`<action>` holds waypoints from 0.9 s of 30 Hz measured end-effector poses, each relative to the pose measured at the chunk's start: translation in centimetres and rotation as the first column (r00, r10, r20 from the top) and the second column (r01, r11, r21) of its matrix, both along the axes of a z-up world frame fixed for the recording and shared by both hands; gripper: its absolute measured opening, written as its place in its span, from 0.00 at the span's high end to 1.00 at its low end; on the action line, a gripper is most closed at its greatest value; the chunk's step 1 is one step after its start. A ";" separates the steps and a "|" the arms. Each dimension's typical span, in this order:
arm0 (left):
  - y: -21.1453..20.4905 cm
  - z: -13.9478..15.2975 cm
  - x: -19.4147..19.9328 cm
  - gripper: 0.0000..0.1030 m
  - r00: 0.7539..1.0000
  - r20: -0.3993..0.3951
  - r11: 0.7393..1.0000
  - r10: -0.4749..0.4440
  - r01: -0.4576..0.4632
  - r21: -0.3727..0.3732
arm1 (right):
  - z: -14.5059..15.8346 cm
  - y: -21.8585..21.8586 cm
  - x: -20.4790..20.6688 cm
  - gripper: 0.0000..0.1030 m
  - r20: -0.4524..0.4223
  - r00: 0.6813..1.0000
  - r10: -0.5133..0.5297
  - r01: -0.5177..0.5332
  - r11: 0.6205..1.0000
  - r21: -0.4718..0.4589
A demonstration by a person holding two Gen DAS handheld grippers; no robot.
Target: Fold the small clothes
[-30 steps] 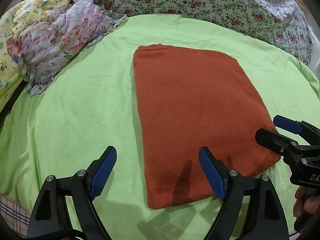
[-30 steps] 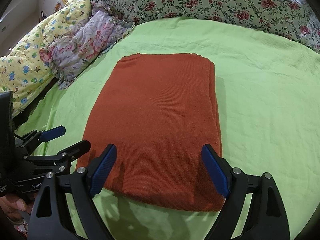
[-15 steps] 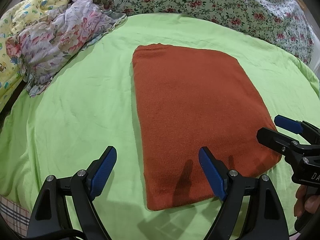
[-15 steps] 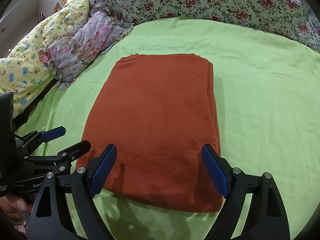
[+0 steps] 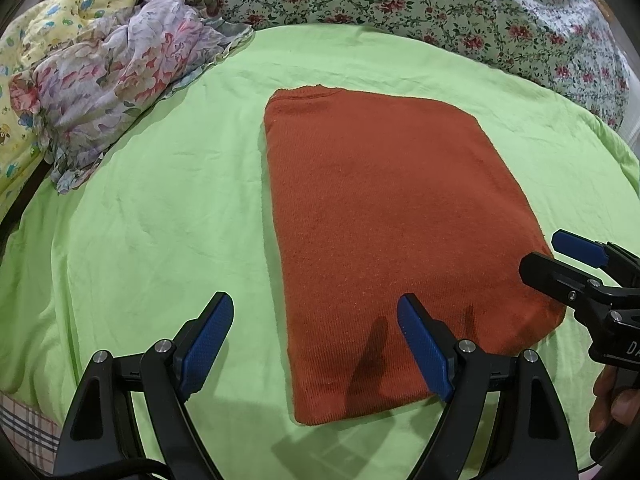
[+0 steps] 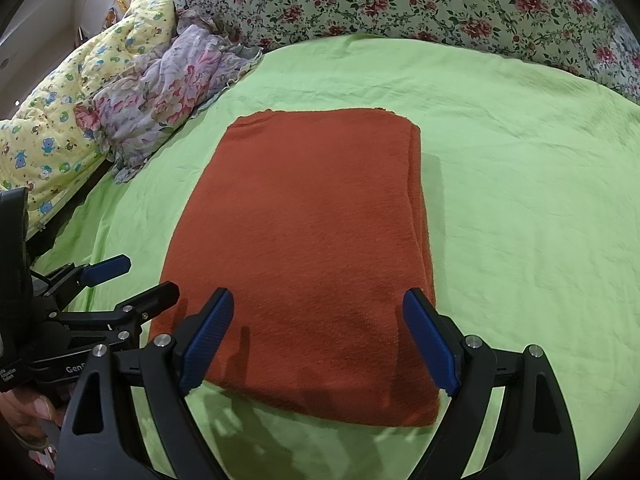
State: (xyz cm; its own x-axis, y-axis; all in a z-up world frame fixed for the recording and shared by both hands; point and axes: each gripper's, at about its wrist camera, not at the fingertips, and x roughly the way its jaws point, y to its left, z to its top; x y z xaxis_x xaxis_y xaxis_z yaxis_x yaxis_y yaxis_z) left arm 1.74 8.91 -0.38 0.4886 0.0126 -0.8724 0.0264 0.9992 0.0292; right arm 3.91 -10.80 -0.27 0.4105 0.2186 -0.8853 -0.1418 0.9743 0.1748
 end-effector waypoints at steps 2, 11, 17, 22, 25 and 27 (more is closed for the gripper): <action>0.0 0.0 0.0 0.18 1.000 0.000 1.000 0.001 -0.001 0.001 | -0.1 -0.1 0.1 0.16 -0.001 1.000 -0.003 0.003 1.000 0.000; 0.1 0.0 0.1 0.18 1.000 0.001 1.000 0.004 -0.004 0.001 | 0.0 -0.3 0.1 0.16 0.003 1.000 -0.007 0.007 1.000 0.000; 0.3 0.1 0.1 0.18 1.000 0.001 1.000 0.010 -0.010 -0.002 | 0.0 -0.3 0.2 0.16 0.004 1.000 -0.005 0.005 1.000 0.000; 0.3 0.1 0.1 0.18 1.000 0.002 1.000 0.010 -0.010 -0.002 | 0.1 -0.3 0.2 0.16 0.004 1.000 -0.006 0.006 1.000 0.000; 0.3 0.1 0.0 0.18 1.000 0.002 1.000 0.012 -0.012 -0.002 | 0.1 -0.2 0.2 0.16 0.006 1.000 -0.005 0.005 1.000 -0.001; 0.4 0.1 0.0 0.18 1.000 0.003 1.000 0.011 -0.011 -0.002 | 0.1 -0.2 0.2 0.16 0.006 1.000 -0.006 0.006 1.000 0.000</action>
